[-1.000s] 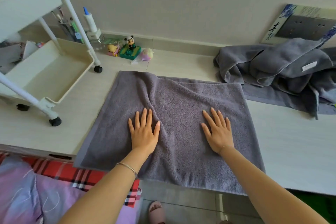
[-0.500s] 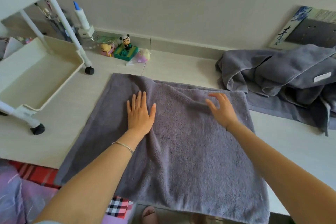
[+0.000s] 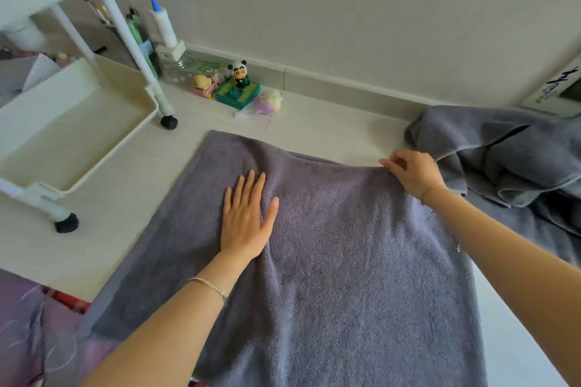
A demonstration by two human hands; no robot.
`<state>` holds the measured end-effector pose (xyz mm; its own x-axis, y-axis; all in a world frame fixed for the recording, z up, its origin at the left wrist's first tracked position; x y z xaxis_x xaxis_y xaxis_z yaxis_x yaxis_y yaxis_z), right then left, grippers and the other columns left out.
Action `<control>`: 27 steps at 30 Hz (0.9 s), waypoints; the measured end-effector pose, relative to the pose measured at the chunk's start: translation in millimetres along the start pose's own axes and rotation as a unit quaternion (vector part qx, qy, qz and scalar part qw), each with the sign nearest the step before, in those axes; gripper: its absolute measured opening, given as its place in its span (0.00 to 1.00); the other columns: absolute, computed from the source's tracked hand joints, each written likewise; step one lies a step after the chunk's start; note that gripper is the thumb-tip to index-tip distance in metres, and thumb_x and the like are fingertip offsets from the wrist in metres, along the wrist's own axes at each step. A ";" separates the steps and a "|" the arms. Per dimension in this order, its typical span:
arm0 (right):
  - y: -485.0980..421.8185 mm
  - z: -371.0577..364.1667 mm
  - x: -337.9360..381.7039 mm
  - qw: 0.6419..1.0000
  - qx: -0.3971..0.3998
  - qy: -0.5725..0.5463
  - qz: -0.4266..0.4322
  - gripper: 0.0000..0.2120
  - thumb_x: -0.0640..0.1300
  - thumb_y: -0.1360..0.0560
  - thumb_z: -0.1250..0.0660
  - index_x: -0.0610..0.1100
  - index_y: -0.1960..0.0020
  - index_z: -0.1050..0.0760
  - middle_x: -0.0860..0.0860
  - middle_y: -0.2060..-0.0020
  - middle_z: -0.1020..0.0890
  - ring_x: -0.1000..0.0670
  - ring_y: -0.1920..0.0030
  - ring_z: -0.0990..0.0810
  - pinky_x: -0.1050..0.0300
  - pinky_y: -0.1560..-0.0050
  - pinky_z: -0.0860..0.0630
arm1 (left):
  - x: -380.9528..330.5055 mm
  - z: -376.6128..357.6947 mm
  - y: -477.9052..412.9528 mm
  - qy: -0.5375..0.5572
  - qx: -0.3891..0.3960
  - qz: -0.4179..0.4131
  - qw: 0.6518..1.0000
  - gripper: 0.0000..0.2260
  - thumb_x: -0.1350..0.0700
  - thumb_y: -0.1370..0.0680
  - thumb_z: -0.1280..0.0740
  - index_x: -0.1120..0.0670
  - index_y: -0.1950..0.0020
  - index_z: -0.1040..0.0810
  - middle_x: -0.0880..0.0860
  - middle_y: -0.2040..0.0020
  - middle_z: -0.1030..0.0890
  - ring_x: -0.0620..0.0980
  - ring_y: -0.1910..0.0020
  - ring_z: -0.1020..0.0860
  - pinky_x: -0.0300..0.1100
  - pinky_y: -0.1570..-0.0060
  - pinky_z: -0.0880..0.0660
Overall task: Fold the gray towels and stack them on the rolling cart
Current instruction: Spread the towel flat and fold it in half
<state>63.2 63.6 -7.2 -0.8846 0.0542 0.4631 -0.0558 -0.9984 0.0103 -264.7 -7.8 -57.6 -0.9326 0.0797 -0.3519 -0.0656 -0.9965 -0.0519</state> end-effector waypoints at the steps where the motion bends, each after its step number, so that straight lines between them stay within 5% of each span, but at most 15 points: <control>1: -3.5 1.6 0.3 1.000 -0.010 0.008 0.002 0.14 0.50 0.24 0.33 0.40 0.60 0.23 0.45 0.68 0.23 0.41 0.62 0.24 0.54 0.60 0.33 | 0.9 0.2 -0.5 -0.007 0.000 0.003 1.000 0.33 0.35 0.24 0.63 0.48 0.23 0.48 0.50 0.22 0.47 0.49 0.23 0.51 0.46 0.26 0.60; 9: -1.3 2.3 -11.5 0.985 -0.158 -0.038 -0.057 0.14 0.47 0.23 0.35 0.35 0.58 0.24 0.38 0.66 0.20 0.38 0.62 0.24 0.50 0.60 0.32 | 0.0 -1.2 -2.2 -0.021 0.026 0.022 0.999 0.39 0.32 0.29 0.73 0.48 0.22 0.57 0.49 0.22 0.52 0.49 0.23 0.56 0.48 0.25 0.61; 15: -6.2 -2.1 -11.6 0.998 0.048 -0.022 -0.027 0.22 0.53 0.21 0.41 0.43 0.69 0.35 0.48 0.74 0.32 0.46 0.68 0.33 0.52 0.64 0.37 | -10.7 8.4 -28.8 -0.038 0.007 0.017 0.999 0.34 0.37 0.26 0.64 0.49 0.23 0.45 0.57 0.26 0.38 0.58 0.27 0.42 0.52 0.27 0.50; 21: 4.1 12.0 -31.4 0.995 0.087 -0.031 -0.037 0.24 0.58 0.24 0.39 0.39 0.65 0.26 0.44 0.73 0.27 0.48 0.70 0.31 0.52 0.65 0.34 | -38.4 -12.2 -80.1 -0.069 0.089 -0.074 0.991 0.24 0.43 0.18 0.55 0.46 0.22 0.53 0.50 0.21 0.50 0.53 0.23 0.54 0.55 0.26 0.60; 27: 32.3 15.9 -45.6 0.989 0.140 0.009 -0.042 0.28 0.62 0.27 0.38 0.36 0.68 0.29 0.45 0.75 0.29 0.49 0.73 0.33 0.55 0.68 0.37 | -32.6 -22.1 -70.1 -0.098 0.077 -0.082 0.989 0.29 0.37 0.22 0.62 0.44 0.23 0.51 0.48 0.22 0.47 0.52 0.23 0.53 0.61 0.28 0.60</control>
<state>109.1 28.5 -13.9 -0.8910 0.1340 0.4338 -0.0004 -0.9557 0.2945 -221.8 60.1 -63.2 -0.9548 0.2491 -0.1624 -0.2608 -0.9638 0.0549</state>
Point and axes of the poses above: each hand's wrist, its own y-axis away from the middle knuckle, its own z-axis out of the back of the hand, x = y × z, the point moved 2 cm from there along -y, towards the middle knuckle
